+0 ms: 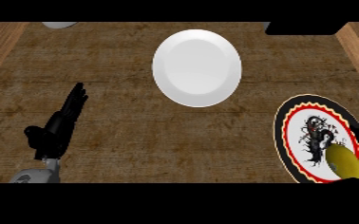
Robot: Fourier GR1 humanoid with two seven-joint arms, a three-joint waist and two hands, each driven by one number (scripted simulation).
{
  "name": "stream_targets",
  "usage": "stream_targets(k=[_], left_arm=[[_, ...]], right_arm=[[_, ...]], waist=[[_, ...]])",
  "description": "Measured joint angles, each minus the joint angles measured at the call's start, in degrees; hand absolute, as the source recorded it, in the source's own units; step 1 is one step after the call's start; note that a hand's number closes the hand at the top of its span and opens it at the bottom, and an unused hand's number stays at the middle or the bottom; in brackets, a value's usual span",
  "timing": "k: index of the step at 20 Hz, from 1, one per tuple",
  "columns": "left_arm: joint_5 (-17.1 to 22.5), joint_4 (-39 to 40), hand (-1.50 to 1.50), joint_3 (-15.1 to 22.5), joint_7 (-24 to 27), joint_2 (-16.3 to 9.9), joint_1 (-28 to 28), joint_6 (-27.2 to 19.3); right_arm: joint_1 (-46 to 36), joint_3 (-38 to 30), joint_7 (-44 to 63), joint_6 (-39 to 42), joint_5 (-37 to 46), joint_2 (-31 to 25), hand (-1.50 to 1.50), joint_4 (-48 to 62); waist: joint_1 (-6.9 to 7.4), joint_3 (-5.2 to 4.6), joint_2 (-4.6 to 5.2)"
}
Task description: Pick the lemon from the plate and place it in the plate
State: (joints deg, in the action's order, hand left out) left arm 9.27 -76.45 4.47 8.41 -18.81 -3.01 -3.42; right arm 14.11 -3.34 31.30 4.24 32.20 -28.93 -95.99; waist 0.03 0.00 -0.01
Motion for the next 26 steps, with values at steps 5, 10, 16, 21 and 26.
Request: stream_targets(k=[5,10,16,21,26], left_arm=[[-1.31,-1.34,0.00,-1.18,-0.04,0.64,1.22,0.79],[-2.18,-1.76,0.00,-2.21,-1.38,1.18,0.48,1.59],[-3.33,-1.59,0.00,-2.46,-0.70,2.16,1.28,2.05],[-2.92,-0.69,0.00,-3.82,-0.64,1.65,1.45,1.81],[-3.32,-1.44,0.00,-3.38,-0.96,2.10,1.65,1.33]], right_arm=[[0.02,-0.71,-5.33,1.63,0.57,1.30,1.50,2.66],[-2.42,-1.53,-10.69,1.57,2.20,1.92,1.50,7.05],[-1.94,0.06,-7.45,-1.16,7.32,5.73,1.50,3.71],[4.91,3.07,6.58,-8.36,16.89,15.08,1.50,-4.78],[9.43,11.70,18.23,-16.46,31.98,23.93,1.50,-12.56]], waist=[[-0.07,-0.25,-0.15],[-0.14,-0.73,-0.34],[-0.42,-1.17,-0.50],[-2.36,-2.00,-1.00],[-2.00,-1.00,-0.78]])
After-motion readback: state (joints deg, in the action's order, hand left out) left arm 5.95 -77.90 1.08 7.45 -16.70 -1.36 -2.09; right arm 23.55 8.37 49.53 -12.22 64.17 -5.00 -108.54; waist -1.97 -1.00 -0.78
